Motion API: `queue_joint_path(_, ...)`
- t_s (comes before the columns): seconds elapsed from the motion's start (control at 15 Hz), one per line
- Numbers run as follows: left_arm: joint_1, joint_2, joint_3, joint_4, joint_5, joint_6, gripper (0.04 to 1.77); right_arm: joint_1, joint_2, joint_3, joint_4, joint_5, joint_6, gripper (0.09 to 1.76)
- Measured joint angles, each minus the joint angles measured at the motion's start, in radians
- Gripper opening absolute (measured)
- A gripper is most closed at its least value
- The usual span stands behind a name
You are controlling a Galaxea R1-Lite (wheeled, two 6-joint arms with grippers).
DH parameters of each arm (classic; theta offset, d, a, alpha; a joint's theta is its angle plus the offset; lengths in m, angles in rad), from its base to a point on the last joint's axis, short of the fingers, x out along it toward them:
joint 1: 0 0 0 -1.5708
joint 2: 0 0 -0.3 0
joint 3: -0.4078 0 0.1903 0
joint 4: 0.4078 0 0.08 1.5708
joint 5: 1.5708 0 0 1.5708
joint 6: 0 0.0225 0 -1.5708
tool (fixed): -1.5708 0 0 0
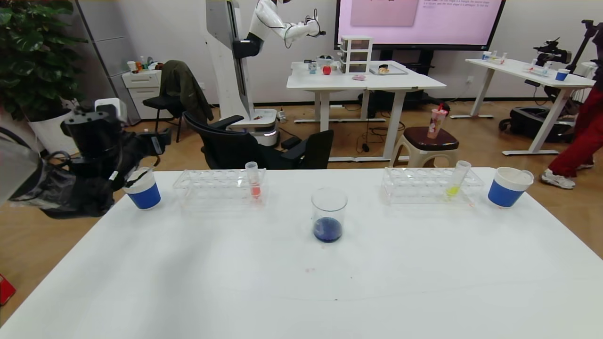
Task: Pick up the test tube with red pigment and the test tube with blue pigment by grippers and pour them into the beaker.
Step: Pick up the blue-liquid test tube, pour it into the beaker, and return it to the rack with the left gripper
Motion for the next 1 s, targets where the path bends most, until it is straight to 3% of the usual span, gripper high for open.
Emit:
queue_joint_path(0.47,-0.153,-0.265,0.057,0.165,0.002,0.014,1.75,0.000,0.000,0.000,0.000,0.000,0.000,1.74)
queue_joint_path(1.0,-0.187,-0.838,0.362,0.443,0.004,0.120,1.75,0.000,0.000,0.000,0.000,0.000,0.000,1.74)
